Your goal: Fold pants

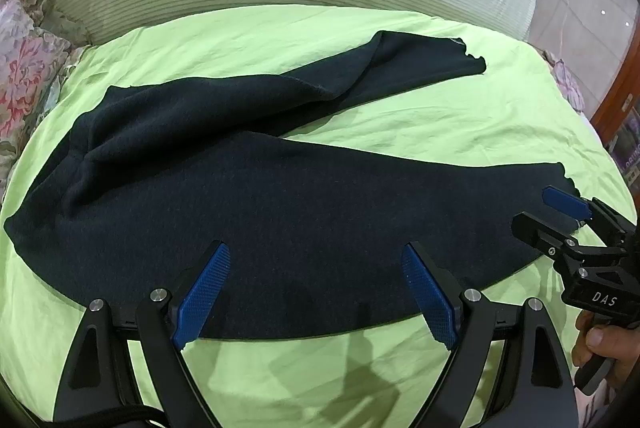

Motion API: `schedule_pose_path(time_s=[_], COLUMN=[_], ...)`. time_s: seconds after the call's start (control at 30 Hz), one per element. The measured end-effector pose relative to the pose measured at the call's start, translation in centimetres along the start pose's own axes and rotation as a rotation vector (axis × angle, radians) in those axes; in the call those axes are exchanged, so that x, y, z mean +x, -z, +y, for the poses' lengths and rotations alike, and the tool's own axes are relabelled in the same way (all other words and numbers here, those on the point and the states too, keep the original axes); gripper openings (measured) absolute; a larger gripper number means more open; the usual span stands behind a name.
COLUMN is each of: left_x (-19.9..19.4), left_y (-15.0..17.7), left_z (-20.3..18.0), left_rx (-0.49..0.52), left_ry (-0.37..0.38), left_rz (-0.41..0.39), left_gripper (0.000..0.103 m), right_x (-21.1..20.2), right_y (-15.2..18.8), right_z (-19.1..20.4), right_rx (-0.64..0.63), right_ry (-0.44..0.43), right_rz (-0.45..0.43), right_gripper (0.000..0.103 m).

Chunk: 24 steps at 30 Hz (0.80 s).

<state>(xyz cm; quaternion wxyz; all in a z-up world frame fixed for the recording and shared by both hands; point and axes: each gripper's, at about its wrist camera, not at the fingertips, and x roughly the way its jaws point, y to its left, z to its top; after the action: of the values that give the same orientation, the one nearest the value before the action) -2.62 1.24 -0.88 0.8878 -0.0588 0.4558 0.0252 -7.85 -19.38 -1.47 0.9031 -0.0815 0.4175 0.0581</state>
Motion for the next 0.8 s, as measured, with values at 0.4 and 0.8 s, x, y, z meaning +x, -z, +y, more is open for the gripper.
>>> schedule_pose_path(time_s=[0.4, 0.8], left_x=[0.4, 1.2], left_y=[-0.1, -1.5], left_z=[0.0, -0.2], left_rx=[-0.005, -0.009], left_ry=[0.005, 0.003], left_rz=[0.023, 0.049], left_gripper=[0.088, 0.089], right_x=[-0.1, -0.1], right_y=[-0.3, -0.6], right_z=[-0.7, -1.8], right_rx=[0.031, 0.055], right_ry=[-0.006, 0.003], right_rz=[0.020, 0.002], right_gripper=[0.088, 0.088])
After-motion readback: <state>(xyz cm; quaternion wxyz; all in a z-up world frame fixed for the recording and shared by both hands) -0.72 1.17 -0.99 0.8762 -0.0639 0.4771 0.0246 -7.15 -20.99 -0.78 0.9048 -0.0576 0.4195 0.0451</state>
